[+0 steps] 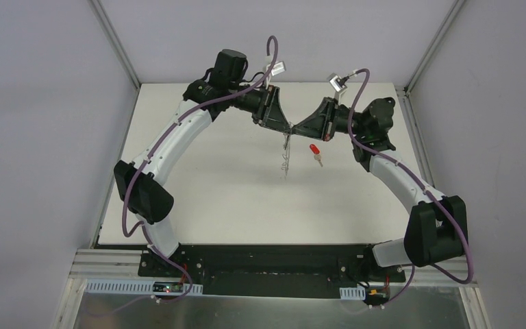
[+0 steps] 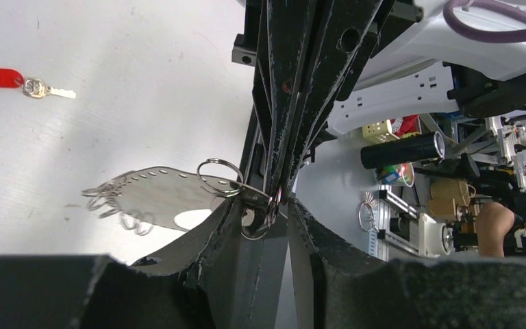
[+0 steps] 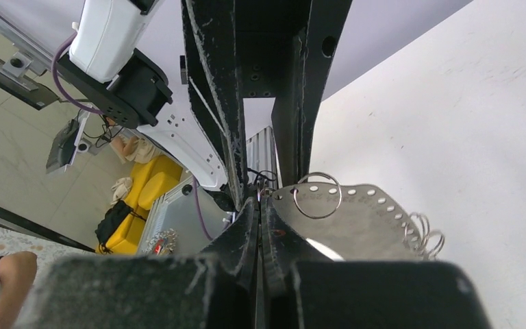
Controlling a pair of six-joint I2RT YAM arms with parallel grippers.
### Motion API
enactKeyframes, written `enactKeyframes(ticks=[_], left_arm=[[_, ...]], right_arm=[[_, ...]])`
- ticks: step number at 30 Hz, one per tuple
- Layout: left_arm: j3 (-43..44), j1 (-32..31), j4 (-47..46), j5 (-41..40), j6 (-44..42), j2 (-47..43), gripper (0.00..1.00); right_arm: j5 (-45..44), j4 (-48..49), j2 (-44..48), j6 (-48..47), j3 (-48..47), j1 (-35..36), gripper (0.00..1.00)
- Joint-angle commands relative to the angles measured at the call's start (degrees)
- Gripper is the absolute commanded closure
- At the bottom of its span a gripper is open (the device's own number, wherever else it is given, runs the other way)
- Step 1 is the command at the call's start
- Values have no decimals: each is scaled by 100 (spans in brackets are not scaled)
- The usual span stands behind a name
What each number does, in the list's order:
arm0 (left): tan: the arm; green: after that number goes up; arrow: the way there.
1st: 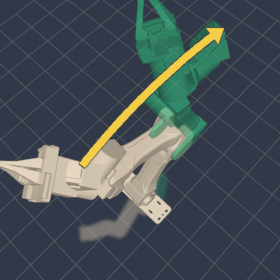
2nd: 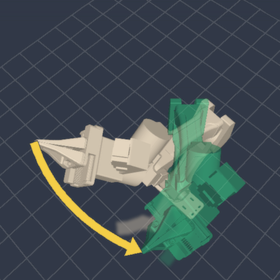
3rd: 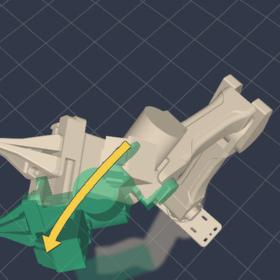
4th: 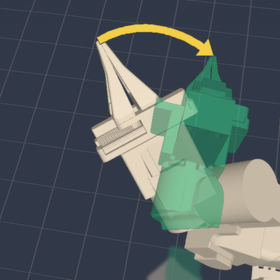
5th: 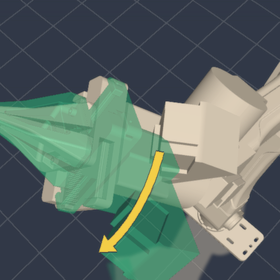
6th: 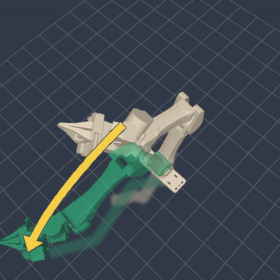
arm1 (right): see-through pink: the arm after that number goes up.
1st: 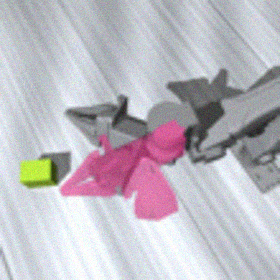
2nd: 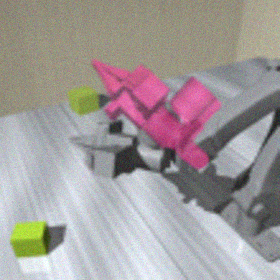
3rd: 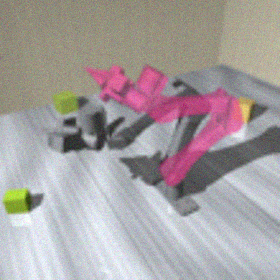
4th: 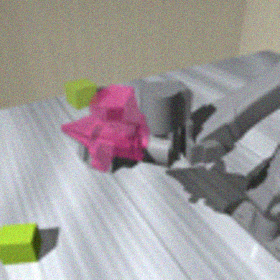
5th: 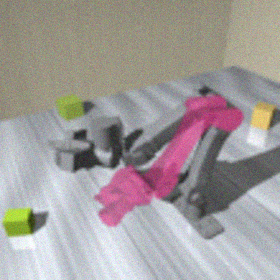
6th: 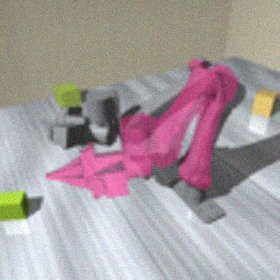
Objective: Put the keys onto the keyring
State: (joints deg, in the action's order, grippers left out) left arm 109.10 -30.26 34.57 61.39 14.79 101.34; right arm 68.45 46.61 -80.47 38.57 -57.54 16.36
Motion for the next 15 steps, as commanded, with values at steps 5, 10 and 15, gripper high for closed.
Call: enactKeyframes(ticks=[5, 10, 15], left_arm=[[-182, 20, -918, 348, 673, -178, 74], [-409, 36, -1117, 389, 806, -261, 75], [-661, 55, -1547, 453, 1149, -315, 74]], right_arm=[[-24, 961, 3, 111, 148, -124, 100], [-661, 1246, -16, 1489, 245, -232, 100], [-705, 1415, 1, 1639, 300, -278, 100]])
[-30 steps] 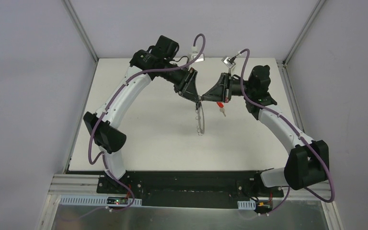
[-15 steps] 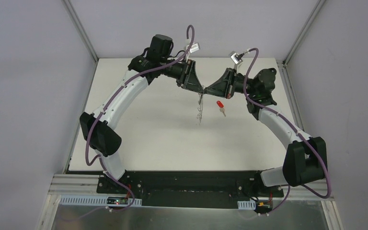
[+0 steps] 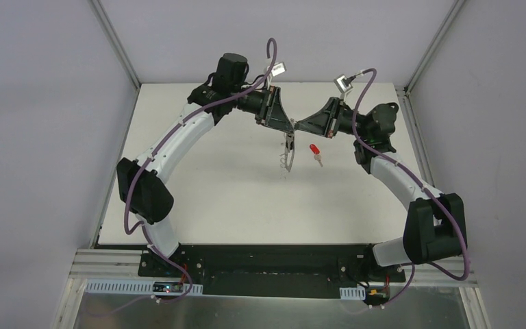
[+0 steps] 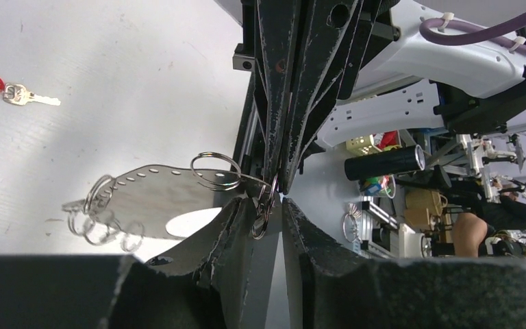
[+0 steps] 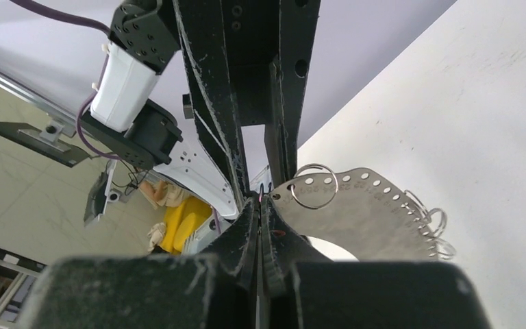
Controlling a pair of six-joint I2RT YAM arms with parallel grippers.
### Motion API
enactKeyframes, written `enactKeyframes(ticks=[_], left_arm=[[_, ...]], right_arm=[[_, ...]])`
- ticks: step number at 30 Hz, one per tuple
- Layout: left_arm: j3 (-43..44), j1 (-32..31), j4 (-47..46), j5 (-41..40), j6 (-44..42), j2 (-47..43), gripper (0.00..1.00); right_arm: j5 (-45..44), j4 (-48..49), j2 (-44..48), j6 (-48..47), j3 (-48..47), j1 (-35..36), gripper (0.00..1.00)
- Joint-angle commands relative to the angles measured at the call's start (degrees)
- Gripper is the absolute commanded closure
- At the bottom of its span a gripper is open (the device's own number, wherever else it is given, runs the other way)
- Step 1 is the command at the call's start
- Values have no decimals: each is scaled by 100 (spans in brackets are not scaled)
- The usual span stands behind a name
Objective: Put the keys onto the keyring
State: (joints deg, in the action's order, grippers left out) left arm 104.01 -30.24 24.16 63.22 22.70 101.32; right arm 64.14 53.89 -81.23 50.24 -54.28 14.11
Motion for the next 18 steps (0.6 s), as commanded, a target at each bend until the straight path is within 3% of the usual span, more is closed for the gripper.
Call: enactKeyframes(ticks=[1, 5, 18], left_arm=[[-174, 53, -569, 274, 422, -314, 74], [-154, 53, -726, 268, 564, -282, 76], [-61, 71, -860, 332, 703, -192, 100]], right_arm=[[-280, 690, 71, 475, -22, -55, 100], [-304, 711, 60, 476, 12, -50, 100], [-252, 697, 113, 262, 162, -57, 100]])
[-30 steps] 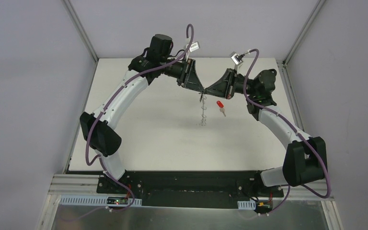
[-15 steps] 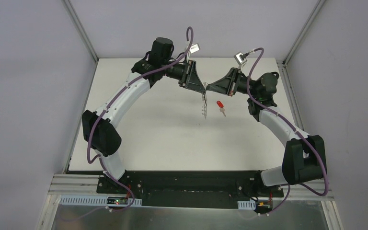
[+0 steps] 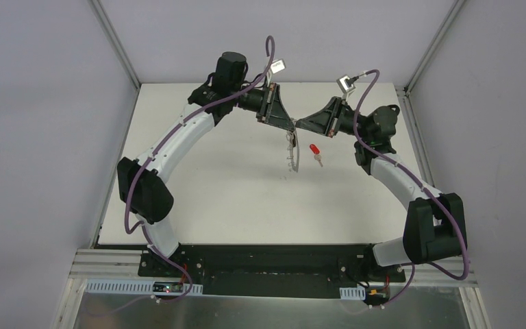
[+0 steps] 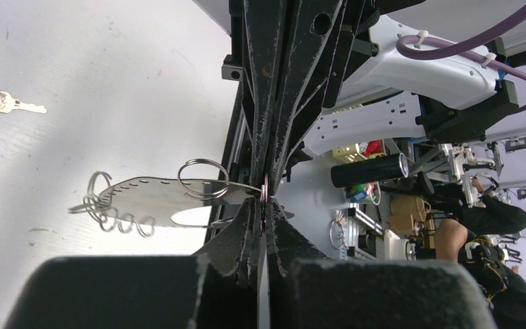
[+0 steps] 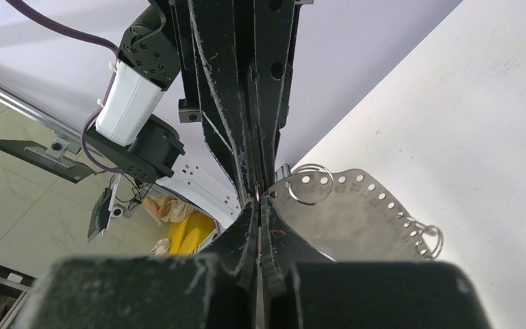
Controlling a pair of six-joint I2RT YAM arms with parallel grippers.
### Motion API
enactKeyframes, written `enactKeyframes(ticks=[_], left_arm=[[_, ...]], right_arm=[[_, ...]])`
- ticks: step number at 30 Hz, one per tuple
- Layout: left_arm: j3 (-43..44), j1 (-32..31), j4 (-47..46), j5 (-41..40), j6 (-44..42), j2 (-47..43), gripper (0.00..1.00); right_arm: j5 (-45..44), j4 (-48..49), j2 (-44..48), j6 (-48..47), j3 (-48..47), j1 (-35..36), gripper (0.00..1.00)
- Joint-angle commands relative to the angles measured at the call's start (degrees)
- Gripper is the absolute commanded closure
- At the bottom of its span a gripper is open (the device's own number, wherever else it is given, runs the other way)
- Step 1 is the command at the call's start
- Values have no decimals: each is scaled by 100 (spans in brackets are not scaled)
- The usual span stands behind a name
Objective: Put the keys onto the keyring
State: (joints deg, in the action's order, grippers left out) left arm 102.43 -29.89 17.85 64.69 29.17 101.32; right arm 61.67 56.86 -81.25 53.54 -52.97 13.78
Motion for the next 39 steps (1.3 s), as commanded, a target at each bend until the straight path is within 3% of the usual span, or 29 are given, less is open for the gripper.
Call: enactKeyframes(ticks=[1, 3, 12, 16, 22, 39], left_arm=[[143, 35, -92, 185, -64, -179, 100], [324, 35, 631, 136, -498, -140, 100], [2046, -82, 4281, -499, -3241, 374, 100], [2673, -297, 5377, -927, -4057, 624, 100], [3039, -646, 5881, -1694, -4597, 742, 100], [3056, -755, 5686, -1427, -4504, 755, 100]], right_arm=[[21, 349, 128, -140, 24, -19, 100], [102, 281, 171, -290, 15, -28, 98], [609, -95, 315, -968, -152, -69, 70], [735, -111, 311, -1013, -164, -15, 65], [992, -121, 330, -1177, -175, 272, 58], [1363, -465, 363, -1628, -107, 654, 62]])
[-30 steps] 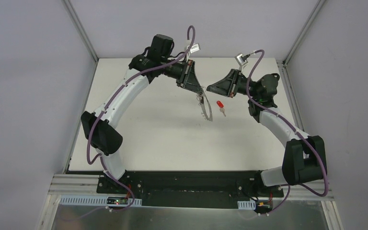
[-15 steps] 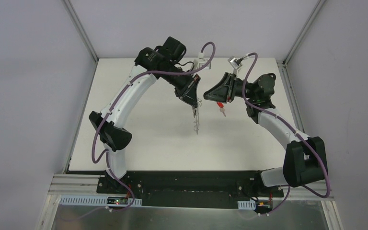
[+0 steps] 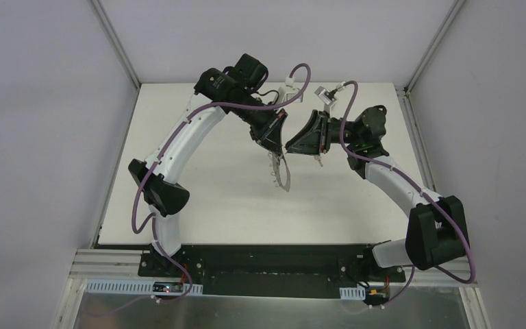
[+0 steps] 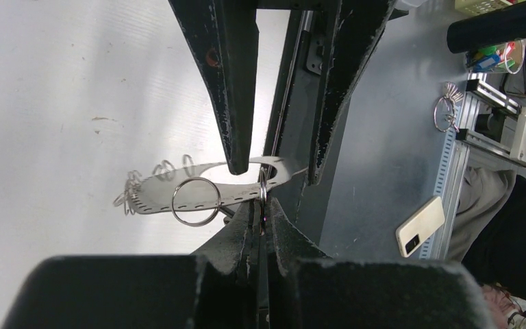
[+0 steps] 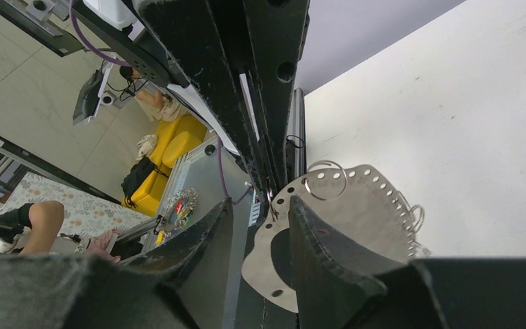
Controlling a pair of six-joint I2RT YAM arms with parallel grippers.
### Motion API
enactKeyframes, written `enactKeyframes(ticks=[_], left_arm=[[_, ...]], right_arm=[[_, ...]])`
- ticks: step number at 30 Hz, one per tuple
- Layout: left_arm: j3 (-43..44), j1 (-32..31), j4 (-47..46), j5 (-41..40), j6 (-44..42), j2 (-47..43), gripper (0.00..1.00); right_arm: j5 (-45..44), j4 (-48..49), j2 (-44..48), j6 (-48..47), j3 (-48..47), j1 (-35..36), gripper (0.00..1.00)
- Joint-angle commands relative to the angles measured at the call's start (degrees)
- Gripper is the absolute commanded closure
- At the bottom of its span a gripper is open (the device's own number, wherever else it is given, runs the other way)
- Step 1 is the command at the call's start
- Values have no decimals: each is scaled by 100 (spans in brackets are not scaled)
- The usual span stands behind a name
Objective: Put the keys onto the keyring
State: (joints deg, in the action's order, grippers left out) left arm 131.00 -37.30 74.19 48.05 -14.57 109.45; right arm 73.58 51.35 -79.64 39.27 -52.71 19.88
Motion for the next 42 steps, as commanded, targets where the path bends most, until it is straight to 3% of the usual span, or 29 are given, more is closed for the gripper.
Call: enactKeyframes(ticks=[1, 9, 30, 42], left_arm=[[192, -19, 52, 246, -122, -58, 100], [153, -23, 46, 358, -114, -47, 100], [-45, -23, 41, 363, -154, -53, 100], [-43, -19, 3, 389, -128, -40, 100]], right_arm=[[160, 40, 203, -232, -142, 48, 62], [-31, -645, 112, -658, -282, 124, 70], [-19, -468, 42, -411, -390, 168, 76], [-37, -477, -31, -438, -369, 255, 90]])
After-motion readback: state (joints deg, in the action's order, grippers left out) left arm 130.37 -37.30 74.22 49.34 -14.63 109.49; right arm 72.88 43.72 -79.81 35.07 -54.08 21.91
